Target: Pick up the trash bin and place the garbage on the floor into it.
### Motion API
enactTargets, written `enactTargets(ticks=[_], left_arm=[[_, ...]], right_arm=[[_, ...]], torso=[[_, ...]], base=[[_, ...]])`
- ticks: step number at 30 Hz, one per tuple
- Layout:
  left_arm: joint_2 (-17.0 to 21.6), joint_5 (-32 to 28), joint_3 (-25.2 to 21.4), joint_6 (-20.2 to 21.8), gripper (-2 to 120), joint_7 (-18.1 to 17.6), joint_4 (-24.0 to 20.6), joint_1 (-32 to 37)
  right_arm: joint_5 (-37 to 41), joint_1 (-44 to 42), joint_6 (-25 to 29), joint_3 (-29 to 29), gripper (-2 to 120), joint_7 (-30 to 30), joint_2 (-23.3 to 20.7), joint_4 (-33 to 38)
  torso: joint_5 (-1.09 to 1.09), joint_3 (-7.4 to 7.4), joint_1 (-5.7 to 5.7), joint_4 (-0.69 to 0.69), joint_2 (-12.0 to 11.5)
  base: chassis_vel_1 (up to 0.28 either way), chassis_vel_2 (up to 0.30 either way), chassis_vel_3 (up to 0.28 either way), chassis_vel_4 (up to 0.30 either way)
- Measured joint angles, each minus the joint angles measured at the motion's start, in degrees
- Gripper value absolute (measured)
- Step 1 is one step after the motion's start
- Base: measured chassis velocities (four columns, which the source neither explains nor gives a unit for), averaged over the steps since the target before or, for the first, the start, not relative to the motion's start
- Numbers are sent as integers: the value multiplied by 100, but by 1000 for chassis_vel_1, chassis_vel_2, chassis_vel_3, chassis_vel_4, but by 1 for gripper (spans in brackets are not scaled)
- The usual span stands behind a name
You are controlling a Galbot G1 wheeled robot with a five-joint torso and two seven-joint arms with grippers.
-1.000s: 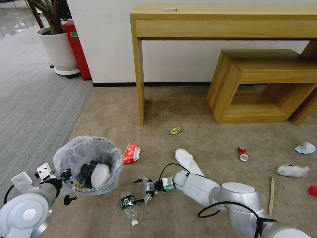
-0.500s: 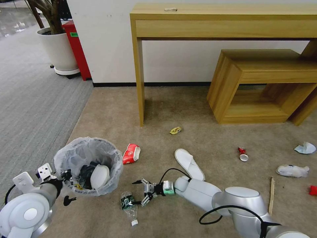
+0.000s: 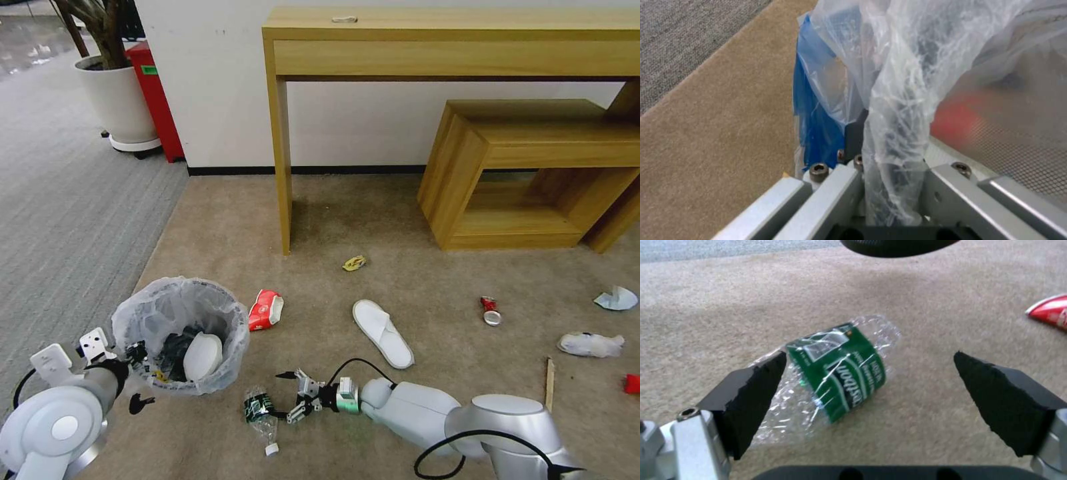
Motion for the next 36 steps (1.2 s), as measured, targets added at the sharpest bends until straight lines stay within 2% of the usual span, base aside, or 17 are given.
enactTargets(ticks=[20, 25, 36], left_arm=[[16, -45, 24, 8, 0, -62, -112, 82], [15, -40, 33, 12, 0, -86, -171, 107], [19, -37, 35, 16, 0, -109, -312, 184]], right_arm=[[197, -289, -126, 255, 96, 34, -2, -49], [256, -344, -155, 336, 92, 34, 37, -77], [483, -478, -283, 387, 90, 9, 185, -202]], torso=[[0, 0, 0, 0, 0], [-1, 0, 0, 0, 0], [-1, 0, 0, 0, 0]], base=[[0, 0, 0, 0], [0, 0, 0, 0], [0, 0, 0, 0]])
